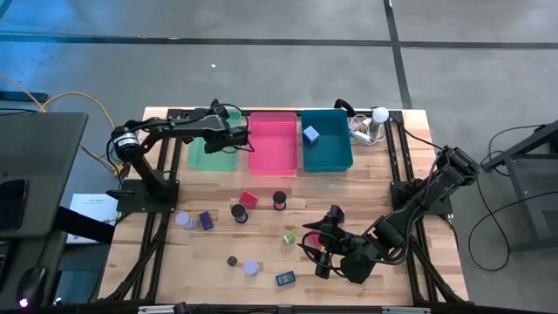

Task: Pick & Place Office items
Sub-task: Put the green hourglass into the green bin

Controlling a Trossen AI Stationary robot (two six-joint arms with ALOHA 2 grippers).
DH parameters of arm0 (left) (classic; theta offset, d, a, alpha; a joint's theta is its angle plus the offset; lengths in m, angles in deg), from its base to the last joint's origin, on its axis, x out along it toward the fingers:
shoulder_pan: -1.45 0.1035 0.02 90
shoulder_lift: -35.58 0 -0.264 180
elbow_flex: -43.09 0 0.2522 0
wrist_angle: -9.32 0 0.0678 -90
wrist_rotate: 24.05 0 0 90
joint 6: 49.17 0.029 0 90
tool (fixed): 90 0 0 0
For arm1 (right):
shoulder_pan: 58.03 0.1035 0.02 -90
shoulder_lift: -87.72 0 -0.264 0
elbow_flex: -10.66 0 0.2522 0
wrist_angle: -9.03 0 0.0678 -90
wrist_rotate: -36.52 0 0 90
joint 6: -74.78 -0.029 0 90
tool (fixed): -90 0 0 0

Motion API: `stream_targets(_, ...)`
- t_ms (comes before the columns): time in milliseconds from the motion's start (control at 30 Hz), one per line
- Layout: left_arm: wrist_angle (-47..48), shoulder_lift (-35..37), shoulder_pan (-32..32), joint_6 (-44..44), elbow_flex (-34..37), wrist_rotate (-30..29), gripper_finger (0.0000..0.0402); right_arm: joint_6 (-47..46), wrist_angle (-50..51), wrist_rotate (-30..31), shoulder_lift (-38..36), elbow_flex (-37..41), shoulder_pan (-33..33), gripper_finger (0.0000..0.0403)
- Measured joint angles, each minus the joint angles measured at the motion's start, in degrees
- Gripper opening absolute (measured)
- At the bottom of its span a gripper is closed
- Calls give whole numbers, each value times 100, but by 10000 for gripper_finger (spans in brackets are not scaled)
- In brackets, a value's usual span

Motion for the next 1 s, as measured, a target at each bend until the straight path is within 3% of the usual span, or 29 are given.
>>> stream_targets(367,-1453,-20,3,972,485,810,199,23,-4,1,0,0,0,231)
stream_targets(667,-1564,-715,117,938,514,272,199,23,-2,-1,0,0,0,231)
stream_targets(1000,-1565,-1032,145,493,512,384,199,23,-3,-5,0,0,0,231)
